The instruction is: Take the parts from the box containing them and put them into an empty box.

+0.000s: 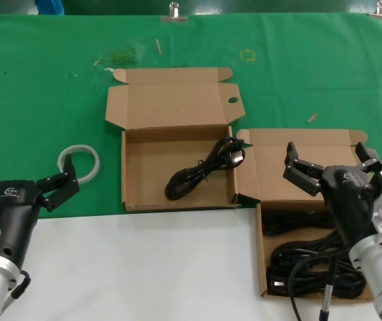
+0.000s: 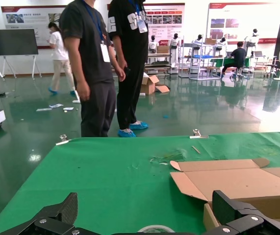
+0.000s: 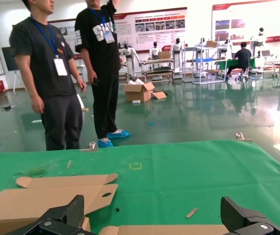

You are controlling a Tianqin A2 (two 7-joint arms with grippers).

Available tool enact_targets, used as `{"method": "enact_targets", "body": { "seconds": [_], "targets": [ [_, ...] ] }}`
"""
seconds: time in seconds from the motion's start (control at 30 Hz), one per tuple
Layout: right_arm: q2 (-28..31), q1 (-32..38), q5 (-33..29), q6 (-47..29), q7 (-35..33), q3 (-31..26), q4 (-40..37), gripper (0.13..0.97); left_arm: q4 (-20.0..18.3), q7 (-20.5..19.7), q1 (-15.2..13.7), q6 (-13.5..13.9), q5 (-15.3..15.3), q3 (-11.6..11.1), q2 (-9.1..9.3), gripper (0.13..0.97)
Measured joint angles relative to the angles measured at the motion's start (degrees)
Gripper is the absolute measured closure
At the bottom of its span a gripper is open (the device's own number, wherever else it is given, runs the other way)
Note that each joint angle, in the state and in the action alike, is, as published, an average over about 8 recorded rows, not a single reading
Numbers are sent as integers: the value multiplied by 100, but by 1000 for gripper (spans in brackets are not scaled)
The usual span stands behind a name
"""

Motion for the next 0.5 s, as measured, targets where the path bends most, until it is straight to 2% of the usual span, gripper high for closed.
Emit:
{"method": "enact_targets", "body": {
  "seconds": [0.5],
  "targets": [
    [0, 0, 0, 0, 0, 0, 0, 129, 0, 0, 0, 0, 0, 0, 0, 132]
  ]
}}
